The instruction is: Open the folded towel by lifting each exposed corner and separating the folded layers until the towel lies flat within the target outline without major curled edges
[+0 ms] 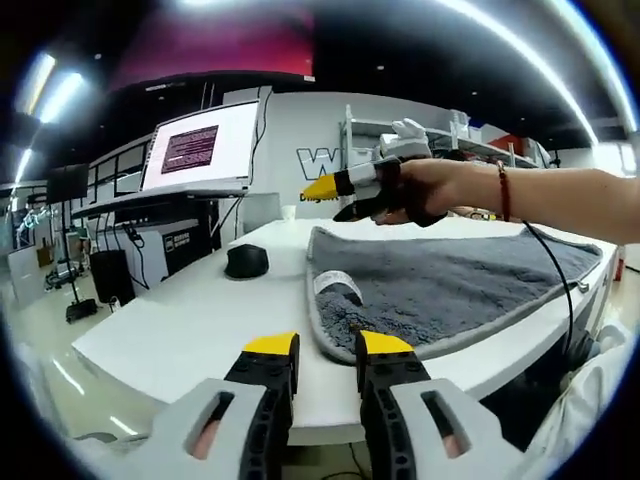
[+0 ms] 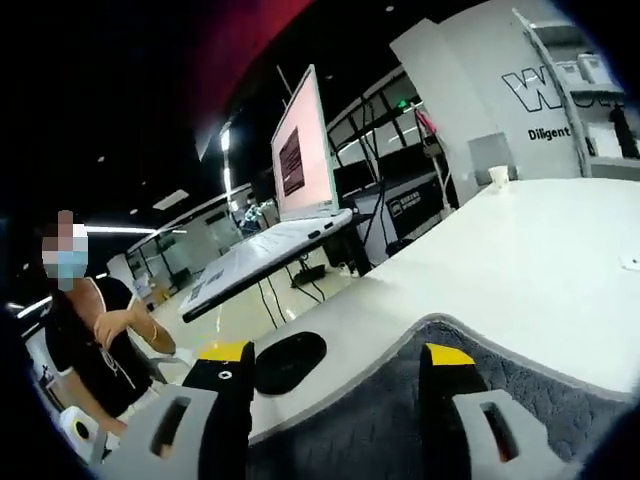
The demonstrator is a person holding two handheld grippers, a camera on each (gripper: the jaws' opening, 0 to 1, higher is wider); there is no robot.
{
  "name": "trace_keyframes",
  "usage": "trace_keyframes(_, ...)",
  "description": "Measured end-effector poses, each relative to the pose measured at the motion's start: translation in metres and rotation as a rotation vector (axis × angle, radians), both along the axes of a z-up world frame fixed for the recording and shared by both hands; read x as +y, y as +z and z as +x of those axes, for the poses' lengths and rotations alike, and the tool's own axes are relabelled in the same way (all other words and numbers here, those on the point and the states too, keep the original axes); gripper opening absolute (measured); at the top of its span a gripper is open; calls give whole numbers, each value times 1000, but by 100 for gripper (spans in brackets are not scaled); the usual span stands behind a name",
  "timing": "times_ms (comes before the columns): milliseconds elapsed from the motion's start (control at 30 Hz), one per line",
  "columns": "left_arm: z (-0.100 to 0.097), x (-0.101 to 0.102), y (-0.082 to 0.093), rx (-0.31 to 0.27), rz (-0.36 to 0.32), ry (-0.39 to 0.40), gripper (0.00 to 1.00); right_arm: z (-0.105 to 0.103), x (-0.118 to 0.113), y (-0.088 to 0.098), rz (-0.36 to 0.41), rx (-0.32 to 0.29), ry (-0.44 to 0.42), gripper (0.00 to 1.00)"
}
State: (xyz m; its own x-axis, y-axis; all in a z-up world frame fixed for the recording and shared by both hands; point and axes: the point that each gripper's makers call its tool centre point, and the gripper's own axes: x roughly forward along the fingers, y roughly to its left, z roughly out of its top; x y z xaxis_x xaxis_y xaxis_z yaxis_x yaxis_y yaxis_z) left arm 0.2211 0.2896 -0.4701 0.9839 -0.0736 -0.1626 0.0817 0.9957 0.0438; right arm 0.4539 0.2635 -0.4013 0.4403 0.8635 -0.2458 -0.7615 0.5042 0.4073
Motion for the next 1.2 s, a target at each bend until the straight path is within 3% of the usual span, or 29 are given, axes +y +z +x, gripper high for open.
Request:
trace_keyframes(300, -1, -12, 7, -19, -46, -62, 32, -14, -6, 4, -74, -81, 23, 66)
trace_keyframes(367, 0, -18, 11, -15, -38, -72, 33, -29, -17, 7, -126, -159, 39, 67)
trace_keyframes(567, -1, -27, 21, -34, -18, -93, 38, -38, -41, 18, -127, -244, 3, 70)
trace_keyframes(633, -1, -31, 25, -42, -6, -101, 41, -56, -50, 19, -128, -258, 11, 70)
trace_keyframes(800, -2, -45, 32, -55, 16, -142, 37, -73, -62, 21, -138, -312, 9, 71)
trace_keyframes(900, 1, -47, 44, -91, 11, -129, 40, -82, -66, 21, -128, -337, 22, 71)
trace_keyframes(967, 1, -59, 57, -137, -7, -169, 40, -89, -72, 18, -142, -368, 35, 71)
trace_keyframes(1033, 1, -63, 58, -139, -10, -184, 40, -90, -78, 16, -146, -392, 34, 73)
trace_keyframes(1133, 1, -74, 63, -145, -19, -208, 41, -89, -86, 8, -147, -374, 17, 73)
trace_keyframes(1167, 0, -87, 66, -157, -58, -271, 42, -90, -87, 7, -142, -374, 12, 74)
trace_keyframes(1200, 0, -90, 66, -157, -66, -284, 42, -93, -89, 5, -141, -370, 18, 74)
